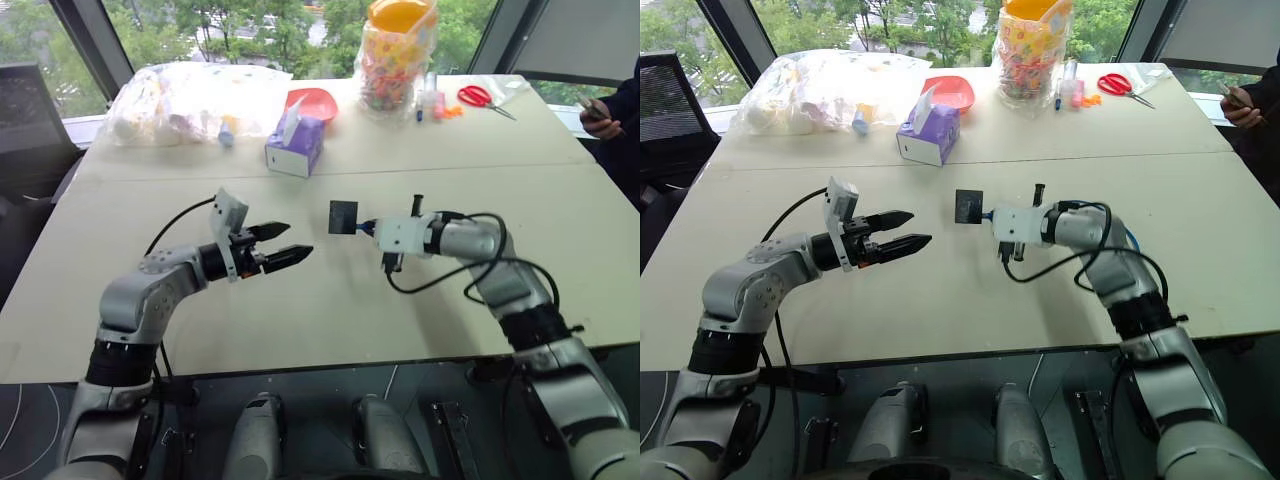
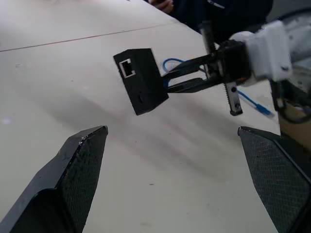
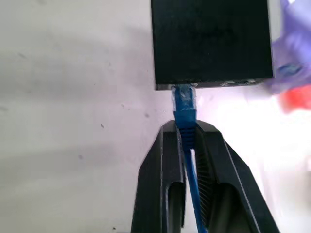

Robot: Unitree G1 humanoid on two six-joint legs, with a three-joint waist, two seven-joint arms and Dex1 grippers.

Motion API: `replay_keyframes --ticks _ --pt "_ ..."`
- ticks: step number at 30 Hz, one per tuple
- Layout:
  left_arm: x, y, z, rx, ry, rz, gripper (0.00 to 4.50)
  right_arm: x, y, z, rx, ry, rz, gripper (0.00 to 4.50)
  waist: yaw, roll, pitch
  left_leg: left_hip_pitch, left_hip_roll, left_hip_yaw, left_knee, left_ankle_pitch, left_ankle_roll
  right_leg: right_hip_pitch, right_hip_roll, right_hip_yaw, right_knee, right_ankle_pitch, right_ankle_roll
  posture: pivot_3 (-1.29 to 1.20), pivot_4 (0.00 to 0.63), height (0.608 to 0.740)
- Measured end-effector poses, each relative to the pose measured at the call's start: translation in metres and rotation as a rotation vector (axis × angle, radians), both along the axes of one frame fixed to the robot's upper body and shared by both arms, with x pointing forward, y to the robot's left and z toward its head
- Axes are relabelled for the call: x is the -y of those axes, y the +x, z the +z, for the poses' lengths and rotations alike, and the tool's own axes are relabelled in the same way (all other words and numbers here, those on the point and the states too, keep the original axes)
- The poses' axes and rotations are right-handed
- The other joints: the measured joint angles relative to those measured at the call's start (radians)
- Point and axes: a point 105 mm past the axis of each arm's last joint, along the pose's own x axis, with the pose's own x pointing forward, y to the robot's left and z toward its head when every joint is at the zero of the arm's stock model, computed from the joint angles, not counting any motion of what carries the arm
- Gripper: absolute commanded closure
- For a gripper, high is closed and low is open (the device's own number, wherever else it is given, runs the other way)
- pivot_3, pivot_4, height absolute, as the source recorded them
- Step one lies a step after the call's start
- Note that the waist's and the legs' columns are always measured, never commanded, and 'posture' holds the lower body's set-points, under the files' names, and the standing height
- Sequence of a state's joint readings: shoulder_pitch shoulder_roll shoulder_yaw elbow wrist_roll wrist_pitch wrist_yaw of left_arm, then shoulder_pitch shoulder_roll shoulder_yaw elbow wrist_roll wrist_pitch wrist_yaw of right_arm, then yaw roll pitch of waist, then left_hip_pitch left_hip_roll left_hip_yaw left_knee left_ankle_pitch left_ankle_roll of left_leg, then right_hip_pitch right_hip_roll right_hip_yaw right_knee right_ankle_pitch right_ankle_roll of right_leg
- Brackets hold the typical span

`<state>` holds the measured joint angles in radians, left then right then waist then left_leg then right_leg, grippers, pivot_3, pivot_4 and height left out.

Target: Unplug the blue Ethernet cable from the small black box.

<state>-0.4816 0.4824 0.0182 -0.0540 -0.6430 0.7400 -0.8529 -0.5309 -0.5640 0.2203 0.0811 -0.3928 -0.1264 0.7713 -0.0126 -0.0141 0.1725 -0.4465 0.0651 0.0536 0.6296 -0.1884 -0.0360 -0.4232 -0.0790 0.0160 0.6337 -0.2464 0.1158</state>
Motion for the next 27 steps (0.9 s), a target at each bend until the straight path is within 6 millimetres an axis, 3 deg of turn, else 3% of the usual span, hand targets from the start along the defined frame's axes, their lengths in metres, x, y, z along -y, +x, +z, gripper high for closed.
replay_keyframes --ticks 7,12,15,23,27 --pt "0.011 0.009 0.014 -0.015 -0.055 -0.075 0.00 -0.021 -0.020 0.028 0.224 0.002 0.019 4.39 0.000 0.000 0.000 0.001 0.000 0.000 0.002 0.001 -0.002 0.001 0.000 0.001 0.000 -0.002 -0.003 0.00 0.150 0.735" --pt "0.018 0.010 0.018 -0.013 -0.067 -0.121 0.00 -0.028 -0.026 0.024 0.247 -0.025 0.027 4.39 0.002 -0.001 0.000 0.000 0.000 0.000 0.002 0.001 -0.002 0.002 0.000 0.001 -0.001 -0.002 -0.004 0.00 0.150 0.735" --pt "0.024 0.010 0.020 -0.011 -0.075 -0.144 0.80 -0.031 -0.031 0.020 0.241 -0.036 0.042 4.50 0.001 -0.001 0.000 0.000 0.000 0.000 0.001 0.001 -0.002 0.002 0.000 0.001 -0.001 -0.002 -0.004 0.00 0.150 0.735" --pt "0.026 0.011 0.018 -0.018 -0.073 -0.147 3.95 -0.036 -0.036 0.019 0.246 -0.051 0.068 4.50 0.000 -0.001 0.000 0.001 0.000 -0.001 0.001 0.001 -0.002 0.002 0.000 0.001 -0.001 -0.002 -0.004 0.00 0.150 0.735" --pt "0.026 0.011 0.017 -0.019 -0.072 -0.150 4.01 -0.037 -0.037 0.019 0.239 -0.053 0.071 4.50 0.001 -0.001 0.000 0.001 0.000 -0.001 0.002 0.001 -0.002 0.003 0.000 0.001 -0.001 -0.002 -0.004 0.00 0.150 0.735"
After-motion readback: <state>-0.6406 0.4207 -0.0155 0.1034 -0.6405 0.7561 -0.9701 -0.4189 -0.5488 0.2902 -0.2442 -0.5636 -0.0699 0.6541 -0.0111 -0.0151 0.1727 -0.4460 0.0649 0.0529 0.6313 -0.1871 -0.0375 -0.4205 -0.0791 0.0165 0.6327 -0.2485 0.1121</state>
